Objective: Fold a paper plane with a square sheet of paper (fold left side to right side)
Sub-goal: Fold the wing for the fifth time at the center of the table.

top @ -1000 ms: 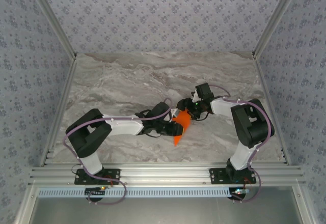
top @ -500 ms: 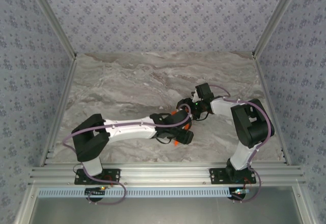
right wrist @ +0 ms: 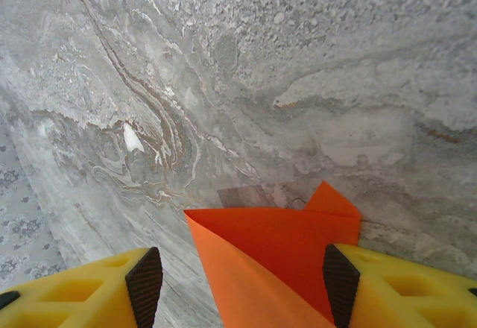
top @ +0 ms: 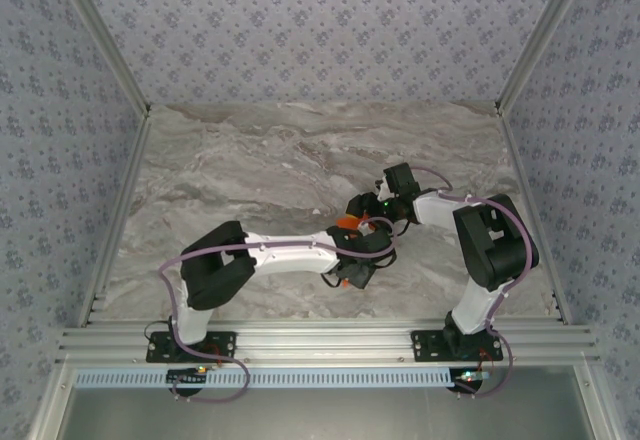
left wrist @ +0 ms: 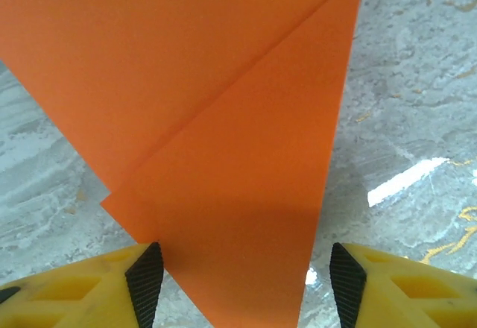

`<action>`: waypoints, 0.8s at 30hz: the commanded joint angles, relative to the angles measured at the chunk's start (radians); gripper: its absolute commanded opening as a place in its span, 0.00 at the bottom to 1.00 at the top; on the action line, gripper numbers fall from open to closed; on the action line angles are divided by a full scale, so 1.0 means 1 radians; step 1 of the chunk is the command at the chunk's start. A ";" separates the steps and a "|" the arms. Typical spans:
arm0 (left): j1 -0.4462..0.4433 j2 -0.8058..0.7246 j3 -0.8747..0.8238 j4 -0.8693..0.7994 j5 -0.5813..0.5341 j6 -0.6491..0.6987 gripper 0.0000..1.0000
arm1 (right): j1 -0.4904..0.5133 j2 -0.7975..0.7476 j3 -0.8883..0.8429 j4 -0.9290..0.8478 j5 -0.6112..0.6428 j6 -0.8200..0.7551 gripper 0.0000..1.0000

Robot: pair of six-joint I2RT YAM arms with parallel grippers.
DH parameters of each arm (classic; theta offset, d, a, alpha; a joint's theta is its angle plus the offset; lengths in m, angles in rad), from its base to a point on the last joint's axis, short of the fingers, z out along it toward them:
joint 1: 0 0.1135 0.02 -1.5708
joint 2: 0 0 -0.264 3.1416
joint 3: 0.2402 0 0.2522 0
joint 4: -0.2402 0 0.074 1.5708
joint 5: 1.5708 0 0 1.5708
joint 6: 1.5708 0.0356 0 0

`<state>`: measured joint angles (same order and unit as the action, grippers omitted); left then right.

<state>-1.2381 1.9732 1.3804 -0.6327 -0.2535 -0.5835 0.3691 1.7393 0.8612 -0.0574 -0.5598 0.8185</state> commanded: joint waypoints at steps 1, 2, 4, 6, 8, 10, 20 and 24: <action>-0.008 0.022 0.044 -0.039 -0.032 0.020 0.61 | 0.010 0.019 0.006 -0.054 0.019 -0.004 0.62; -0.009 0.024 0.048 -0.040 -0.032 0.023 0.60 | 0.010 0.019 0.006 -0.055 0.019 -0.004 0.62; -0.008 0.029 0.053 -0.040 -0.032 0.027 0.58 | 0.011 0.021 0.008 -0.056 0.018 -0.004 0.62; -0.008 0.034 0.057 -0.040 -0.031 0.030 0.56 | 0.010 0.022 0.009 -0.057 0.018 -0.005 0.62; -0.008 0.036 0.060 -0.039 -0.031 0.032 0.54 | 0.010 0.022 0.009 -0.059 0.018 -0.007 0.62; -0.008 0.043 0.066 -0.040 -0.032 0.033 0.51 | 0.010 0.024 0.011 -0.059 0.018 -0.007 0.62; -0.008 0.055 0.078 -0.067 -0.045 0.037 0.33 | 0.013 0.024 0.015 -0.063 0.018 -0.009 0.62; -0.008 0.049 0.072 -0.061 -0.044 0.038 0.29 | 0.016 0.025 0.016 -0.066 0.018 -0.010 0.62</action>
<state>-1.2385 2.0209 1.4273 -0.6712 -0.2779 -0.5529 0.3748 1.7393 0.8631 -0.0643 -0.5598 0.8185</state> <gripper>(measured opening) 0.295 0.625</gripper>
